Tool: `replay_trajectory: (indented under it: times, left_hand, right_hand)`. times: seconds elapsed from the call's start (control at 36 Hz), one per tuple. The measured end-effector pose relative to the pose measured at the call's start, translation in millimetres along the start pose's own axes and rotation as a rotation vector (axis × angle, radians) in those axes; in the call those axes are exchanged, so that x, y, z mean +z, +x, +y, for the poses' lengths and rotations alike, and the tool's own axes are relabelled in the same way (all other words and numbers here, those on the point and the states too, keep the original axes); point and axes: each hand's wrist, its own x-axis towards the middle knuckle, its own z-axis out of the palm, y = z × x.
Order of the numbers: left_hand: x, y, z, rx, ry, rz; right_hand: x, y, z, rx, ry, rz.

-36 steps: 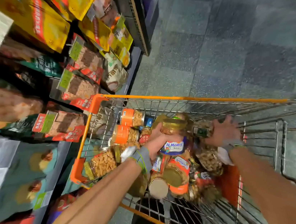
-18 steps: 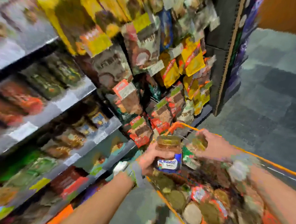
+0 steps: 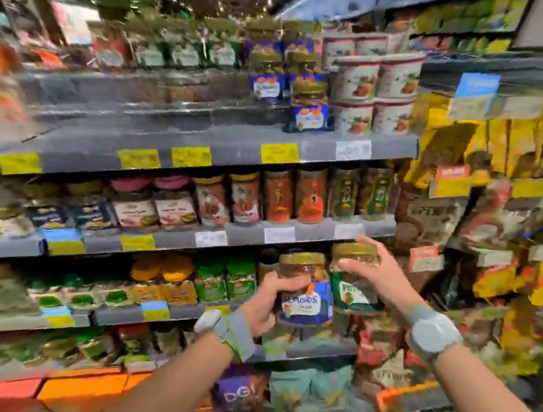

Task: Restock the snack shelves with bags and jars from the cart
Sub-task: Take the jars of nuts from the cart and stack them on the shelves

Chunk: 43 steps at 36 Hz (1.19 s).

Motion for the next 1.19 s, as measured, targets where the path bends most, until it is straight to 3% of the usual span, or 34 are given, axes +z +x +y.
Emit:
replay_trajectory:
  times: [0.22,0.42,0.81,0.94,1.19]
  left_hand:
    - [-96.6,-37.6,89.4,0.196,0.146,0.061]
    - [-130.1,-38.1,162.5,0.334,0.138,0.257]
    - [-92.0,49.9,317.5,0.639,0.558,0.313]
    - [-84.0,110.4,335.1,0.608,0.808,0.468]
    - [-93.5,174.4,317.0,0.547,0.892,0.533]
  right_hand:
    - [114.1,29.8,-63.1,-0.089,0.1,-0.044]
    - [161.5,50.6,-113.3,-0.209,0.174,-0.079]
    - [124.4,105.7,-191.3,-0.38,0.154,-0.074]
    - [110.1,135.7,-210.6,-0.438,0.156,-0.066]
    - [95.3,164.1,-219.9,-0.483,0.17,-0.121]
